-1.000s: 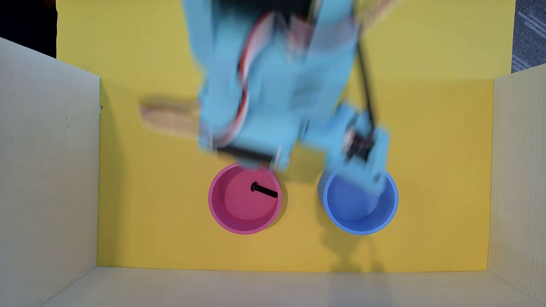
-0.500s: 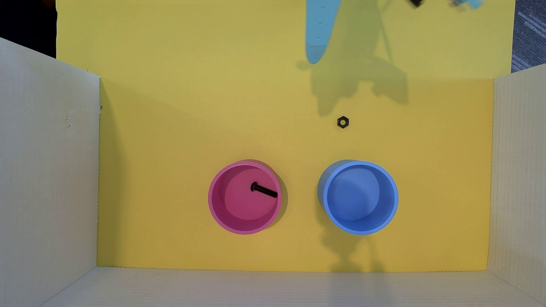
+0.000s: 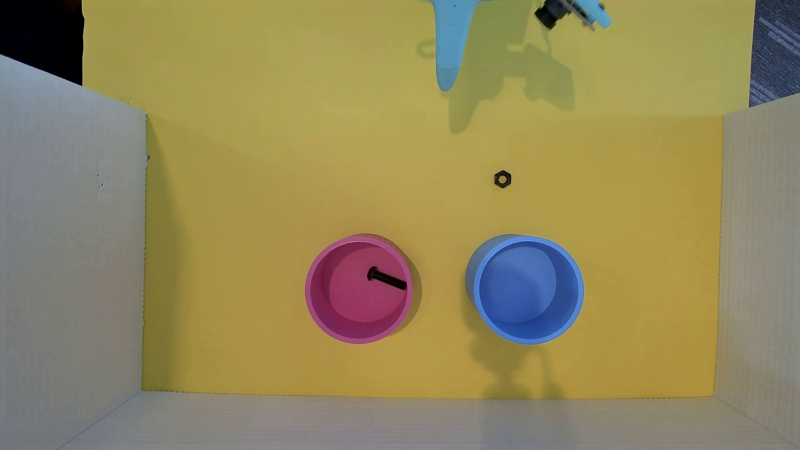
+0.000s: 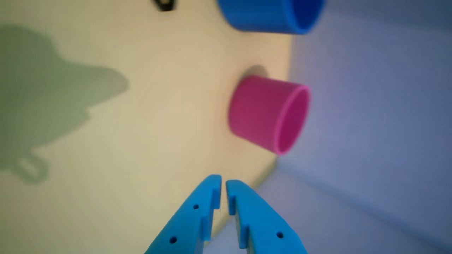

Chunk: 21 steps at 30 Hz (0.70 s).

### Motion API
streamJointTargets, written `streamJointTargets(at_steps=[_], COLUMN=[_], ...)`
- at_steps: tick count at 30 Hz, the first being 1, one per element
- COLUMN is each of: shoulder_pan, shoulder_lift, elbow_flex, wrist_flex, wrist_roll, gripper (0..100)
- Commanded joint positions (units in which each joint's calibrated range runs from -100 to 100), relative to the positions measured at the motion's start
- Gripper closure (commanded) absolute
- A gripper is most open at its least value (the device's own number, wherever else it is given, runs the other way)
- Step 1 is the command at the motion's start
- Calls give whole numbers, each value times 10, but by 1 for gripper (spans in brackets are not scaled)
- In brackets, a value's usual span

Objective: Pick up the bolt and place it in the pink box

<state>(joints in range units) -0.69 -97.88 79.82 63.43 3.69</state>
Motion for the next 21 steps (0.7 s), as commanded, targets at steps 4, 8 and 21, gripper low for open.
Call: streamJointTargets(at_steps=[4,8,21], shoulder_pan=[-9,-42,-49], shoulder_lift=[-8,-8,-8], elbow_flex=[39,89,148], wrist_flex=[-1,21,24], wrist_roll=[-2,-26,-56], gripper=[99,99,99])
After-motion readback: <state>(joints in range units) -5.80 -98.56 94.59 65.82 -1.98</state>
